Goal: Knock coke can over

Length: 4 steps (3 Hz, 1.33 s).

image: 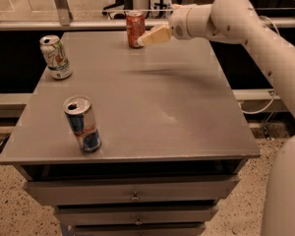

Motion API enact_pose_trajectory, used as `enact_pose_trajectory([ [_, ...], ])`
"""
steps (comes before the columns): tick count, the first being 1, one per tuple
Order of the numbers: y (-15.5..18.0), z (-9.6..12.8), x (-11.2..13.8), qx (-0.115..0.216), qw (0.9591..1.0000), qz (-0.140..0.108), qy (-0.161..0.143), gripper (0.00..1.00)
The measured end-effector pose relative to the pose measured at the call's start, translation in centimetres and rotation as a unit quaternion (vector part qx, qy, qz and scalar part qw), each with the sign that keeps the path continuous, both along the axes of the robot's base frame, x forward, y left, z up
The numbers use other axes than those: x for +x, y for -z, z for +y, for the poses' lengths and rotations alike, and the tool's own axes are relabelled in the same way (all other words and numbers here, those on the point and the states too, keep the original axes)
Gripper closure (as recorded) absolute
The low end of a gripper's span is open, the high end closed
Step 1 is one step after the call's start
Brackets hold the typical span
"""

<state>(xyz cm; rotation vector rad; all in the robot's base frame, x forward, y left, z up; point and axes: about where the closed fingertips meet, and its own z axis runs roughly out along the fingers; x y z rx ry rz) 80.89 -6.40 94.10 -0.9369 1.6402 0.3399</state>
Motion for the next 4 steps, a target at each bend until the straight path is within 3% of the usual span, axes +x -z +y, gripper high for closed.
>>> enact_pose_trajectory([
  [1, 2.1, 2.7, 4.2, 0.011, 0.9996, 0.005, 0.027, 0.00],
  [3, 4.1, 5.1, 8.9, 0.036, 0.9977, 0.014, 0.056, 0.00],
  [4, 4.9, 6.2, 10.3, 0.046, 0.9968, 0.025, 0.061, 0.13],
])
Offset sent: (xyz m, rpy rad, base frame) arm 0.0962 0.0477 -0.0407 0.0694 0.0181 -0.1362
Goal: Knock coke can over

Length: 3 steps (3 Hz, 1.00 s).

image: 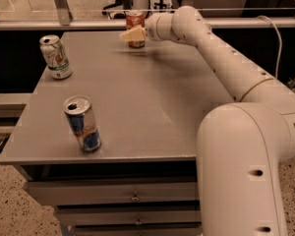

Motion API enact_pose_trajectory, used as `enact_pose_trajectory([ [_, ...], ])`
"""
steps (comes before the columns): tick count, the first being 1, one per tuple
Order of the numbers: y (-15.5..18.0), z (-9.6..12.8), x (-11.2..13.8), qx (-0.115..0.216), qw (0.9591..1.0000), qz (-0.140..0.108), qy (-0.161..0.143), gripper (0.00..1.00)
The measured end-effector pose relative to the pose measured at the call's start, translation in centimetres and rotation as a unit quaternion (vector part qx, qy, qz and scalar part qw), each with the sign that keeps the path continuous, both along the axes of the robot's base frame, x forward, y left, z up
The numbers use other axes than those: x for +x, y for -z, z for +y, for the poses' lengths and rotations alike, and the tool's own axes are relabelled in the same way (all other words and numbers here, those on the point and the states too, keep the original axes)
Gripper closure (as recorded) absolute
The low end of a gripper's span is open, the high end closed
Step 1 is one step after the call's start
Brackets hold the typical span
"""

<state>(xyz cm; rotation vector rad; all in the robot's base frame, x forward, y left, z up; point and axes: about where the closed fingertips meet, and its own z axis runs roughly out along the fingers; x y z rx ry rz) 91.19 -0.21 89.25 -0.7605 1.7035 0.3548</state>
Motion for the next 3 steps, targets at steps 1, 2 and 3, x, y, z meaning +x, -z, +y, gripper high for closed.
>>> enact_pose_trajectory([
  [1, 0.4, -0.1, 0.3, 0.012, 0.9999, 0.008, 0.007, 0.35],
  [2, 0.4, -0.9, -0.3, 0.033, 0.9993, 0.010, 0.015, 0.59],
  [3, -2.1, -2.8, -2.2, 0.071, 0.9973, -0.010, 0.012, 0.92],
])
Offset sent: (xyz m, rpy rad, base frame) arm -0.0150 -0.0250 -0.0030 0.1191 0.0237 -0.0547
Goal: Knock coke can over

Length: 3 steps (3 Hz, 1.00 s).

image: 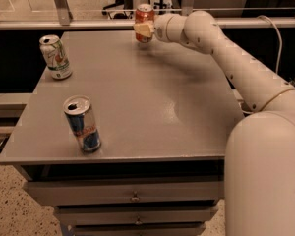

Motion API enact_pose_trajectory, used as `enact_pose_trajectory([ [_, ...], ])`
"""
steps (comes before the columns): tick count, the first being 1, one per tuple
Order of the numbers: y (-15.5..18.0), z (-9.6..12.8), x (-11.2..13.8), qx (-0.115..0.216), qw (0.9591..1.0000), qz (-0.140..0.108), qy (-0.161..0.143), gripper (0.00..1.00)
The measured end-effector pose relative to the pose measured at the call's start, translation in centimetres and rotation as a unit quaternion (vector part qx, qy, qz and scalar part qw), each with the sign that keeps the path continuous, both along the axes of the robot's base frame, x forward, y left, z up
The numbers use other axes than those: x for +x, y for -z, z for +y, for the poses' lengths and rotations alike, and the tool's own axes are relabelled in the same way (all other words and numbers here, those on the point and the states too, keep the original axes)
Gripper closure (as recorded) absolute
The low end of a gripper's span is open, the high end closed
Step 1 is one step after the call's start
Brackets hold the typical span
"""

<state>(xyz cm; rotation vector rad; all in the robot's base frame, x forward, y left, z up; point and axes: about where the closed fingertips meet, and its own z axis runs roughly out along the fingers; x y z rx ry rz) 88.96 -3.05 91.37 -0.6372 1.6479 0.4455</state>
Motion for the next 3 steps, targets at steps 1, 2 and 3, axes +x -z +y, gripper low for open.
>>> enact_pose_trajectory([
  [1, -1.9, -0.8, -2.2, 0.003, 0.9994, -0.018, -0.028, 1.00],
  [2, -6.4, -2.8, -4.7, -0.045, 0.9964, -0.049, -0.051, 1.00],
  [3, -9.9, -6.7, -7.2, -0.177, 0.9799, -0.056, -0.072, 1.00],
])
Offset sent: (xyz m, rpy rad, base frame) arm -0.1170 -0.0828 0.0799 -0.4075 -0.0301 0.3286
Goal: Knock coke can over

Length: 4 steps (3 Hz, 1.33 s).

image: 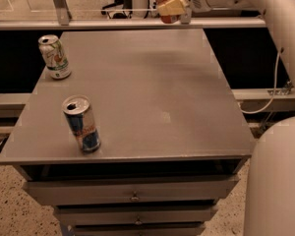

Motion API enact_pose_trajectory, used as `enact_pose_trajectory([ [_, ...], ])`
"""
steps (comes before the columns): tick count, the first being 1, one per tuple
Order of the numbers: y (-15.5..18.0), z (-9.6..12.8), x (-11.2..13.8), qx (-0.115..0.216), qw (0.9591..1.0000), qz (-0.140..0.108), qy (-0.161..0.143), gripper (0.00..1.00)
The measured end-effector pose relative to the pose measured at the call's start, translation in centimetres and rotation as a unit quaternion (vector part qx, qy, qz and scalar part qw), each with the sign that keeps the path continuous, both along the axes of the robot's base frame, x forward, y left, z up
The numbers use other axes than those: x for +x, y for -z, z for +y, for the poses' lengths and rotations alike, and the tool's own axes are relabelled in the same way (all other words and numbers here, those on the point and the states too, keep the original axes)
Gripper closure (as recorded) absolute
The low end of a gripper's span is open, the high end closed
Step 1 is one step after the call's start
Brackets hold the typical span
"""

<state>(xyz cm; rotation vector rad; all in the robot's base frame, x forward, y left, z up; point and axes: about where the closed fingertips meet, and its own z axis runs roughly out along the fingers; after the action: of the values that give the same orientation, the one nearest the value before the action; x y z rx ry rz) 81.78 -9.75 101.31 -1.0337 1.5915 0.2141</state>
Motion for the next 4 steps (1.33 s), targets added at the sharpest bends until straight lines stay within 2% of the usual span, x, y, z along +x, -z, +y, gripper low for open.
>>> enact_pose_trajectory([
  [1, 0.6, -1.0, -1.9, -0.122, 0.9922, 0.016, -0.023, 1.00],
  [2, 3.4, -1.6, -4.7, -0.262, 0.9615, 0.061, -0.059, 1.00],
  [3, 6.6, -2.2, -7.5, -0.364, 0.9185, 0.114, -0.102, 1.00],
  [4, 10.2, -1.1, -10.9, -0.441, 0.8614, 0.166, -0.189, 1.00],
])
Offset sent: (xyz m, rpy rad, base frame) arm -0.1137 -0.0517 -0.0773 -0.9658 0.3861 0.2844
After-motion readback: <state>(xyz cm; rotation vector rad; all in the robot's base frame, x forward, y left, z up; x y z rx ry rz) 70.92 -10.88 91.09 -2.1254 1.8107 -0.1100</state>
